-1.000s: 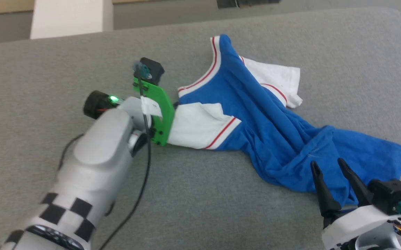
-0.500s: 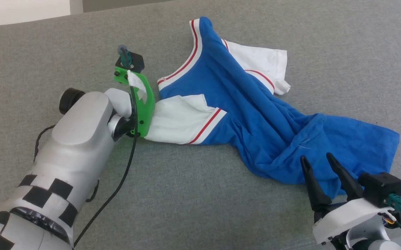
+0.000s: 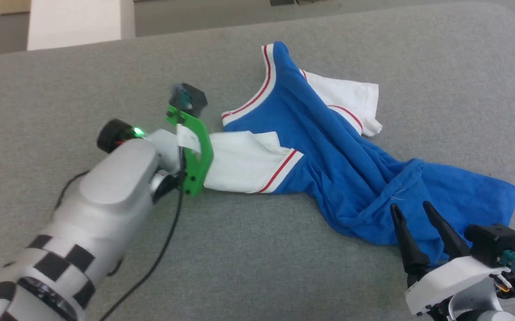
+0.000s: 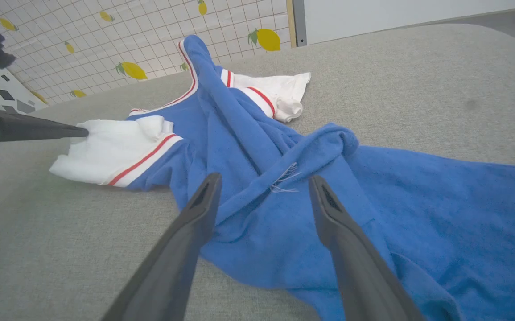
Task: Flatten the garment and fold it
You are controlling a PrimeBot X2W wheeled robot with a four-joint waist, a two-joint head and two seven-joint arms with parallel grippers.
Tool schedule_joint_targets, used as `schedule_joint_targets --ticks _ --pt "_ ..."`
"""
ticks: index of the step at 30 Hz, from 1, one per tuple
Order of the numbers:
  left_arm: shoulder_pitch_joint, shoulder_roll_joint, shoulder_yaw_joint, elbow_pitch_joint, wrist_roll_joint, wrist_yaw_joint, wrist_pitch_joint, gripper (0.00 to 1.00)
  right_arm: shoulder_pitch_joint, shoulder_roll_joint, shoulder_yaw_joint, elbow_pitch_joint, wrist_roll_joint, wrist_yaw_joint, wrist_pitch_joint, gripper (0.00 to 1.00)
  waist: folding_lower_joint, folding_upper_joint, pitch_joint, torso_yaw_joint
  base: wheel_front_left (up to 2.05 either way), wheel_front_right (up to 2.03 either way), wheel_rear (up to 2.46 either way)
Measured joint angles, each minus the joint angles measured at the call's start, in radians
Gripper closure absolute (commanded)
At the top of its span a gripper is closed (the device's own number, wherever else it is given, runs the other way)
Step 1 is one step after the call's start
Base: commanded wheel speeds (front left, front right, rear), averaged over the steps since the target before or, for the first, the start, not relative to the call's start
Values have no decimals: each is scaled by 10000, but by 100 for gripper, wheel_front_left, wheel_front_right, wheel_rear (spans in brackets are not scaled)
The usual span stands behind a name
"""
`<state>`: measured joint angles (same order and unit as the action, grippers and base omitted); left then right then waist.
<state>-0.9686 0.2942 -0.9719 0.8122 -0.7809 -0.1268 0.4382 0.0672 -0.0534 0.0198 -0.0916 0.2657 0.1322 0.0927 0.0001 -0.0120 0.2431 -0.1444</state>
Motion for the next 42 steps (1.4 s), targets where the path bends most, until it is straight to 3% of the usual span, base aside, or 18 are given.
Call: schedule_joint_targets --ticks 9,16,20,28,29,30,31,37,42 --pt "92 1753 334 -1367 -234 8 -2207 100 592 4 -454 -190 100 0 186 0 0 0 -802 677 0 0 0" --pt "2819 3302 972 -3101 -1277 1152 -2769 100 774 2 -938 -372 265 0 217 0 -1 0 -1058 1373 0 0 0" --pt "4571 3565 1189 -3678 -2050 1812 -2968 100 773 6 -961 -389 265 0 288 0 0 0 -1064 1722 0 0 0" --pt "6427 3475 1781 -3731 -3024 2362 -4146 100 700 12 -1104 -362 245 0 385 0 0 0 -983 1814 0 0 0" --pt "6568 3381 1923 -3724 -3160 2401 -4452 89 697 12 -1152 -341 244 0 393 0 0 0 -1002 1785 0 0 0" --pt "6711 3300 2019 -3693 -3258 2401 -4673 52 690 13 -1195 -337 242 0 391 0 0 0 -1019 1751 0 0 0" --pt "6812 3262 2065 -3664 -3290 2401 -4803 0 681 13 -1220 -324 228 0 391 0 0 0 -1035 1721 0 0 0" --pt "7305 3005 2483 -3584 -3273 2748 -6218 0 670 12 -1371 -199 213 0 391 0 0 0 -1303 1567 0 0 0" --pt "7349 2991 3049 -3956 -3045 3147 -6801 0 675 12 -1524 -184 213 0 389 0 -1 0 -1494 1531 0 0 0"
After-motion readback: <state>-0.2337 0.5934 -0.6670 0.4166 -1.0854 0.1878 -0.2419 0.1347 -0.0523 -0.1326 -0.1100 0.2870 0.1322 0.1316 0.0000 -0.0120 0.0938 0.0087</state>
